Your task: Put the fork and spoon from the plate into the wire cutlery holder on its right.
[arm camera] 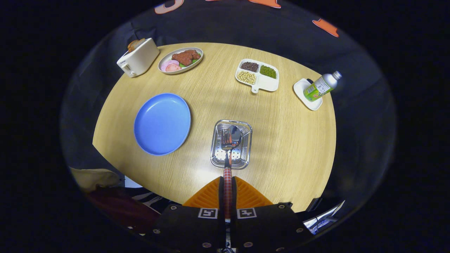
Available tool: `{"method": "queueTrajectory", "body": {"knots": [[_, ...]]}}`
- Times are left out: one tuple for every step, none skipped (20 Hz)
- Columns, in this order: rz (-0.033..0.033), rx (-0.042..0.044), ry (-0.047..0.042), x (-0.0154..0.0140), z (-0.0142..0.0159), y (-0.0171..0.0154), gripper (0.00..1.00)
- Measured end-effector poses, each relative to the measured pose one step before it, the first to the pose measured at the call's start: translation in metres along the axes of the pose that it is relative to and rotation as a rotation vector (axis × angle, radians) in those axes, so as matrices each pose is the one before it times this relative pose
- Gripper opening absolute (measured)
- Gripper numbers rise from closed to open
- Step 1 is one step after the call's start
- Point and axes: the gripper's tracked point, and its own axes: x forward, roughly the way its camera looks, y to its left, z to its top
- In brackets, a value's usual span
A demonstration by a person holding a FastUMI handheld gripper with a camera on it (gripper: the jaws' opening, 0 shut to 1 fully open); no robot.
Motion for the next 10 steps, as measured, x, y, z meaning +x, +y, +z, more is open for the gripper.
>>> {"method": "queueTrajectory", "body": {"knots": [[0.00311,-0.00760,0.02012,0.00503,-0.00012,-0.00126,0.05],[0.00837,-0.00140,0.01435,0.00359,0.00065,0.00001,0.06],[0.00571,0.00221,0.01140,0.00367,0.00041,0.00112,0.05],[0.00019,0.00525,0.00724,0.00205,0.00107,-0.00088,0.06],[-0.00400,0.00777,0.00058,0.00202,0.00141,-0.00340,0.08],[0.00023,0.00704,-0.00495,0.00011,0.00267,-0.00147,0.11],[0.00395,0.00991,-0.00895,0.00018,0.00166,-0.00118,0.13],[0.00784,0.01204,-0.00458,-0.00197,0.00295,-0.00164,0.16],[0.00509,0.01141,-0.00554,-0.00048,-0.00060,0.00020,0.20],[-0.00263,0.00772,-0.01481,-0.00158,0.00186,-0.00332,0.32]]}}
